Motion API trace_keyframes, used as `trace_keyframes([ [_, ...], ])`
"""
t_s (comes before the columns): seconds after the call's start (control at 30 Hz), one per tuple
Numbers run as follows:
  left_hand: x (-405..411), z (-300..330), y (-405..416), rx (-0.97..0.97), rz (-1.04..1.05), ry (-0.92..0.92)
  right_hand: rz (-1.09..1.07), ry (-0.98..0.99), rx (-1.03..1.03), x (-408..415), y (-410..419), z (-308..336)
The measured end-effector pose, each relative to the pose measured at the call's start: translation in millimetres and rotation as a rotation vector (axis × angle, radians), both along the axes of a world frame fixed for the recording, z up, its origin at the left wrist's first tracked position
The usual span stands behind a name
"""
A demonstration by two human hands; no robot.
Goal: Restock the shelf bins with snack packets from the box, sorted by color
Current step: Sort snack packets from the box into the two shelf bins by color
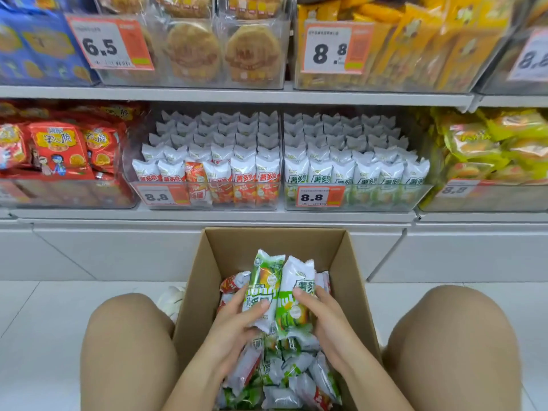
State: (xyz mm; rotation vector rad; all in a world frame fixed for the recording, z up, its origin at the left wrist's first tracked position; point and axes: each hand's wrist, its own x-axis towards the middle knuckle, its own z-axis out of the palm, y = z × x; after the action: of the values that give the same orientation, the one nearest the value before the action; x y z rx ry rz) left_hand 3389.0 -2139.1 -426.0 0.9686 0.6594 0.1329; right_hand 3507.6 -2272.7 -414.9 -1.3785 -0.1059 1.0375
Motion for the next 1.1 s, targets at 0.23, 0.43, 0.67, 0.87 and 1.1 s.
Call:
trace_keyframes([
  [0.23, 43, 59, 33, 0.368, 0.151, 0.003, -0.020, -0.360, -0.007, 70, 10, 70],
  [0.43, 69, 68, 39, 0.437, 0.168, -0.005, -0.046, -0.500, -0.073, 117, 5, 96],
  [0.67, 106, 91, 38, 0.323, 0.237, -0.108, 0.065, -0.603, -0.092, 147, 16, 124],
  [0.87, 152, 86, 29, 0.116, 0.189, -0.160, 0.088, -0.473, -0.129, 155, 29, 111],
  [1.1, 176, 76, 15, 0.186, 0.258, -0.089, -0.108, -0.207, 0.070, 161, 42, 98],
])
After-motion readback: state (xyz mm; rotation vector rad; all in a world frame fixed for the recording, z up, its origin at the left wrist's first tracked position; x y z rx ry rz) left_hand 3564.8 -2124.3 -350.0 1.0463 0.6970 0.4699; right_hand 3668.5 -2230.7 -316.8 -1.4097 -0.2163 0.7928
